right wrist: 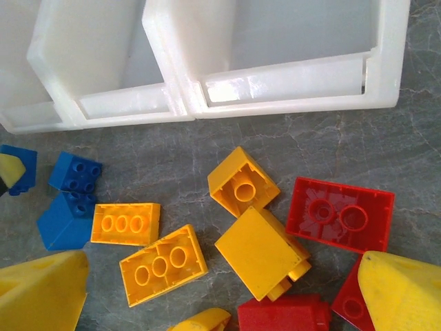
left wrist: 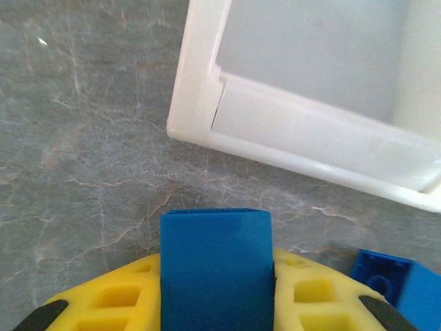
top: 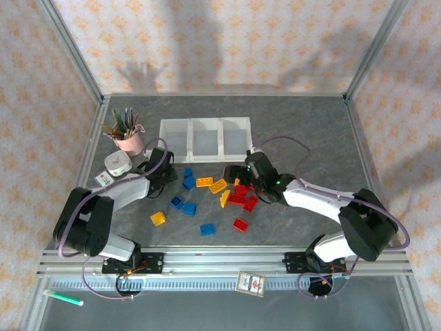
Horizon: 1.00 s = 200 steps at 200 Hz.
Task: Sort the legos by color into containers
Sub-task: Pick up the lego from the middle-left of the table, then place the lego in the container.
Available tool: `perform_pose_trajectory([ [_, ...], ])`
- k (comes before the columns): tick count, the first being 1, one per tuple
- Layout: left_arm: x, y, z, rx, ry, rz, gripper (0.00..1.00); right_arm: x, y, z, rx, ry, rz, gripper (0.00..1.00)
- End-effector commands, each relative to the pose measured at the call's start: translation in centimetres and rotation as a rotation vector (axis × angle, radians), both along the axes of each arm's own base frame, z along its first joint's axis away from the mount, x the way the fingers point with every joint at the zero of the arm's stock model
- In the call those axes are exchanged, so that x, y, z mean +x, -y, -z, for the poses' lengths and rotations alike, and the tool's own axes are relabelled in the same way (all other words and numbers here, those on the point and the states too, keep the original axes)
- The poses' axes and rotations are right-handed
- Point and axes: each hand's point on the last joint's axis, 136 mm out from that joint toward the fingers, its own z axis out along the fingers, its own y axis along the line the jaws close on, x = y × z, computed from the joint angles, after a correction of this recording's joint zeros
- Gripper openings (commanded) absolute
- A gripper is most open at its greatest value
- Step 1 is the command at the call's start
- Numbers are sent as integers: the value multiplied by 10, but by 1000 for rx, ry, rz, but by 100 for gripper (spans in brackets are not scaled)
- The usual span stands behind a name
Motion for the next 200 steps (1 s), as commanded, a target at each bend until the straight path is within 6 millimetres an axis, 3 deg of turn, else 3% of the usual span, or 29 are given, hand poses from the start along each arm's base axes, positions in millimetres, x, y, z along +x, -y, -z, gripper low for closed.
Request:
perform_pose_trajectory([
  [1, -5, -5, -25, 10, 47, -32, 26, 5, -13, -23, 35, 40, -31, 100],
  [40, 18, -8, -85, 20, 206, -50, 24, 12, -26, -35, 77, 57, -44, 100],
  [70, 53, -4, -104, 81, 213, -42, 24, 21, -31, -42, 87, 75, -29, 100],
  [100, 91, 3, -99, 124, 187, -36, 24, 27, -32, -45, 94, 84, -9, 100],
  [136, 120, 10, -82, 140, 148, -28, 25, 31, -30, -53, 91, 101, 9, 100],
  [154, 128, 12, -77, 147, 135, -23, 33, 31, -31, -58, 98, 109, 5, 100],
  [166, 130, 11, -77, 157, 132, -26, 44, 31, -31, -63, 103, 117, 5, 100],
  [200, 127, 12, -82, 153, 132, -11, 53, 29, -28, -71, 97, 134, -1, 100],
])
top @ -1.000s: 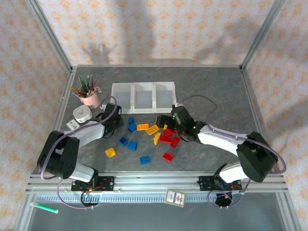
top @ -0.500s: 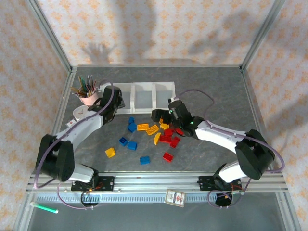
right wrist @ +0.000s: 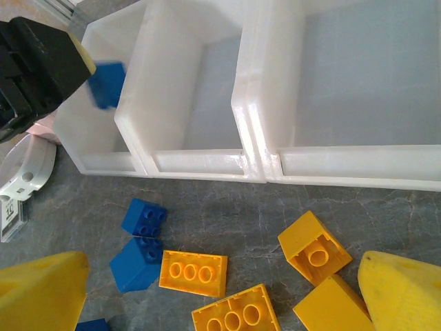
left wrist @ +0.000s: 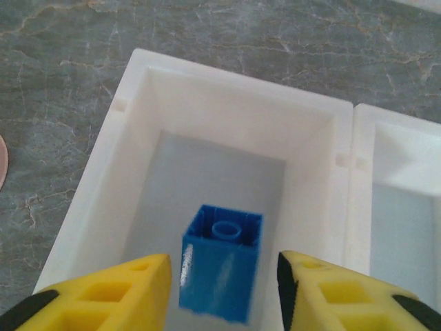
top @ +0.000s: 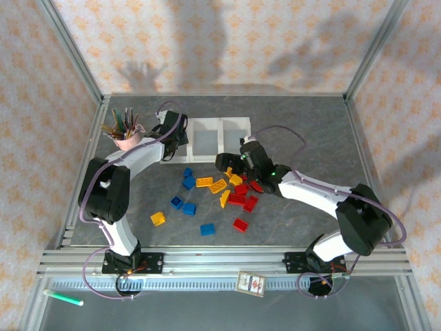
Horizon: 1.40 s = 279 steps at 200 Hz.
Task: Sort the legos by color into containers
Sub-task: Place the lego in the container, then pick up the lego from the center of the table.
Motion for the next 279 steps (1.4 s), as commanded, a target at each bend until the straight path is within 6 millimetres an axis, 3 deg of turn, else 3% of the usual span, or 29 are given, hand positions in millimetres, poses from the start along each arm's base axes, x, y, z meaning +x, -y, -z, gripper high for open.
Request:
perform_pose_trajectory([
  [1, -1, -7, -16, 29, 10, -5, 53, 4, 1, -30, 18, 63, 16, 100],
  [40, -16, -2, -30, -7, 13, 20, 57, -3, 6, -38, 23, 68, 9, 100],
  [68, -39, 10, -28, -77, 9, 60, 59, -12, 10, -26, 21, 28, 2, 100],
  [127, -104, 34, -3, -139, -47, 122, 61, -30, 11, 4, 48, -28, -36, 100],
  [171, -134, 53, 16, -151, -102, 191, 70, -36, 6, 18, 82, -44, -57, 100],
  [210, -138, 57, 37, -138, -148, 202, 74, -34, 4, 23, 81, -42, -63, 100],
  [279, -116, 49, 67, 3, -194, 173, 73, -31, 8, 25, 60, -33, -43, 100],
])
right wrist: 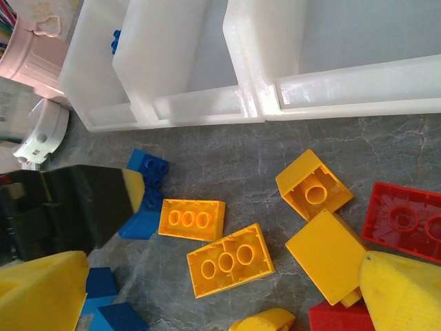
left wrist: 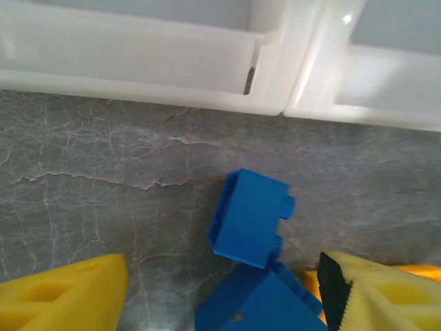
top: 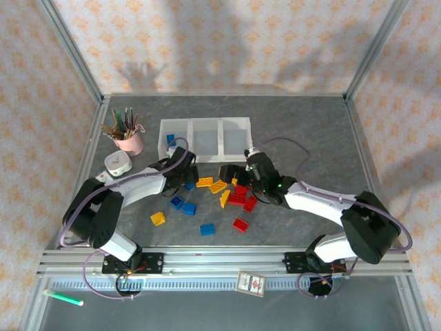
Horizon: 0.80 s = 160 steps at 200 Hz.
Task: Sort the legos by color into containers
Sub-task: Pick up the lego from the center of the table.
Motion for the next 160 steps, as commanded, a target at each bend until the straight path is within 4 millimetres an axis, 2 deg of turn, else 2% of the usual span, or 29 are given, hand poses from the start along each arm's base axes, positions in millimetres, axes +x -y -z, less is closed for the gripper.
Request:
perform_pose_trajectory([
  [1, 19, -1, -8, 52, 59, -5, 72, 2, 0, 0, -4, 13, 14, 100],
  [29, 31, 3, -5, 63, 74, 2, 69, 2, 1, 3, -11, 13, 17, 100],
  [71, 44, 5, -2, 92, 76, -1, 55, 4, 0, 3, -15, 11, 17, 100],
  [160, 35, 5, 13, 91, 26, 11, 33, 6, 0, 2, -27, 15, 18, 100],
])
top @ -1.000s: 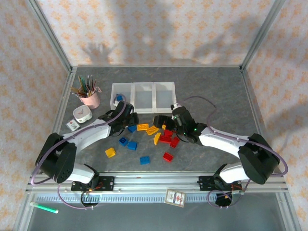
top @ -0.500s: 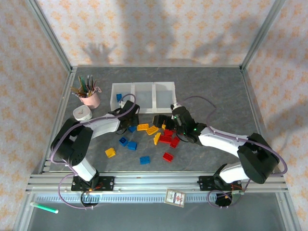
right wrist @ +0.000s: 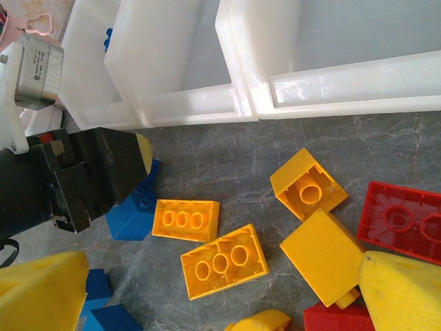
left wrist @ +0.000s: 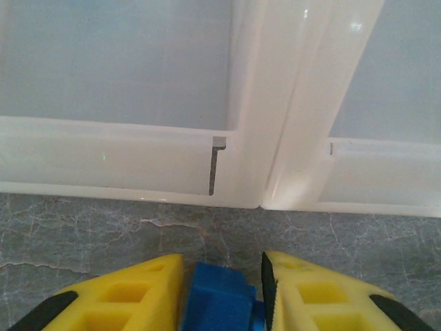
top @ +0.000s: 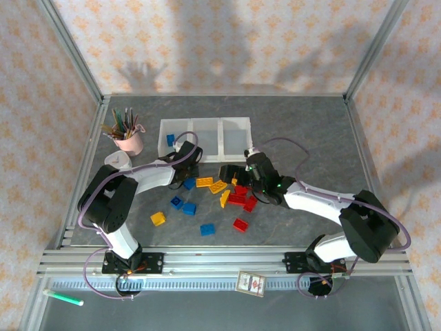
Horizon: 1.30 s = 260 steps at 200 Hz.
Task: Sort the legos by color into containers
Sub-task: Pick up the lego from the center of the table, then place the lego in the container.
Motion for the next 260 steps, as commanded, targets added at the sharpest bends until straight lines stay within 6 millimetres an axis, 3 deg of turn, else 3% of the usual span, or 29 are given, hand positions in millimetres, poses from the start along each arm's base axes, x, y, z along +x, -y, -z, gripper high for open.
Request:
perform_pose_trajectory([
  [1, -1, -2, 7, 29, -13, 3, 33, 5, -1, -2, -17, 19, 12, 100],
  [42, 0, -2, -2, 30, 4, 3, 22, 6, -1, -8, -24, 29, 9, 100],
  [79, -3, -8, -20, 34, 27, -7, 20, 8, 0, -15, -48, 42, 6, 100],
  [112, -9, -14, -47, 25, 76, -21, 20, 10, -4, -28, -28, 56, -3, 100],
  [145, -2, -18, -80, 12, 151, -38, 20, 14, -13, -39, 0, 65, -19, 100],
  [174, 24, -26, -113, 7, 228, -75, 20, 22, -19, -47, 14, 81, -12, 100],
  [197, 53, -34, -126, -14, 263, -110, 20, 29, -25, -50, 29, 90, -5, 100],
  [260, 120, -47, -111, -26, 265, -175, 21, 41, -31, -59, 30, 115, 11, 100],
])
